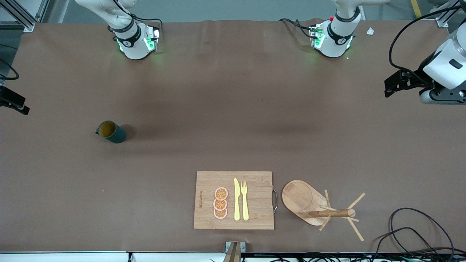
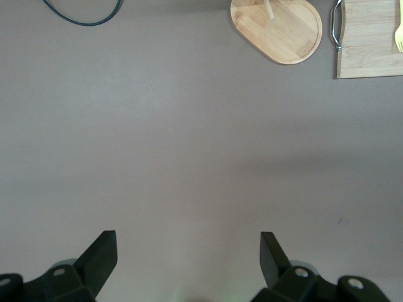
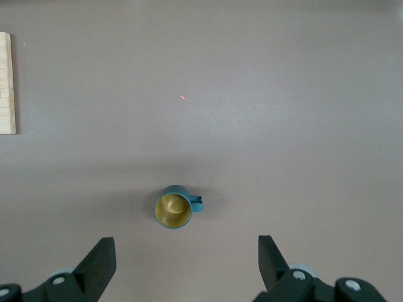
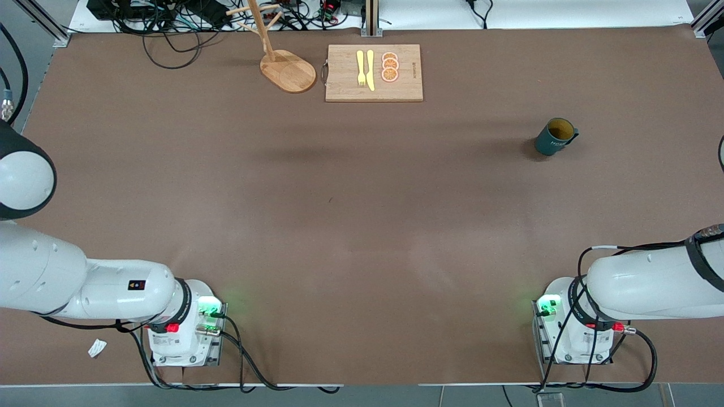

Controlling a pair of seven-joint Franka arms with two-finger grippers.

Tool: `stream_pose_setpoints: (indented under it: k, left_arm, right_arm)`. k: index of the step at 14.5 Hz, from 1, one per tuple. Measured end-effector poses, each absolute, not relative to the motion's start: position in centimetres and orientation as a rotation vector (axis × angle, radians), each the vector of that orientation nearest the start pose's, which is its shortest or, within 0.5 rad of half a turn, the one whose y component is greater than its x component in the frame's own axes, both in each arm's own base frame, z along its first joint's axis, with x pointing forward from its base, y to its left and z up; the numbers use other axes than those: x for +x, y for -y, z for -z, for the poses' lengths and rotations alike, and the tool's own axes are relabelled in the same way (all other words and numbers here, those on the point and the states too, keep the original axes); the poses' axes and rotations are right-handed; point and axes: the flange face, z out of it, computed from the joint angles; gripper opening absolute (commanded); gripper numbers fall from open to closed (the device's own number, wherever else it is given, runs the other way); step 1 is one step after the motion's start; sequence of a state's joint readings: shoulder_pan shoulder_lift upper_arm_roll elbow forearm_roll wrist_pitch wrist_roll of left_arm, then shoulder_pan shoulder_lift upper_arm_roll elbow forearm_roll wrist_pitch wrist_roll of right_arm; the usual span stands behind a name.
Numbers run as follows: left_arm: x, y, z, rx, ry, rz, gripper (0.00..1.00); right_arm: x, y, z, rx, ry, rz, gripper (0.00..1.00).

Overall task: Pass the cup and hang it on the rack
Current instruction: 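Move the right gripper down over the teal mug rim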

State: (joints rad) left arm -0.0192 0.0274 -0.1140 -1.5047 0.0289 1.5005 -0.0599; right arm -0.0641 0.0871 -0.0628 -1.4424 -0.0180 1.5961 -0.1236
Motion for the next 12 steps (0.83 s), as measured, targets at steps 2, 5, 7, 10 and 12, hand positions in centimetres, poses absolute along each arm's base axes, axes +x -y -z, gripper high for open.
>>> stream_pose_setpoints:
  k: [2,5,7,10,12]
  left_arm:
    - [55.15,7.15,-63.43,-3.110,-0.117,-0.045,1.00]
    - [55.15,7.18,-63.43,-3.110,-0.117,-0.045,1.00]
    - [55.15,7.15,-63.46,-3.110,-0.117,-0.044,1.00]
    - [55.16,7.13,-63.60,-3.111,-0.116,-0.040,1.00]
    - [55.16,7.11,-63.61,-3.111,-0.115,-0.039,1.00]
  right_arm:
    - [58.01,7.41,-63.81,-3.172,-0.005,0.101,1.00]
    - [58.01,7.41,-63.81,-3.172,-0.005,0.101,1.00]
    - [58.00,7.41,-63.80,-3.172,-0.006,0.099,1.00]
    - [57.84,7.43,-63.46,-3.170,-0.017,0.066,1.00]
    - [57.87,7.48,-63.28,-3.170,0.003,0.057,1.00]
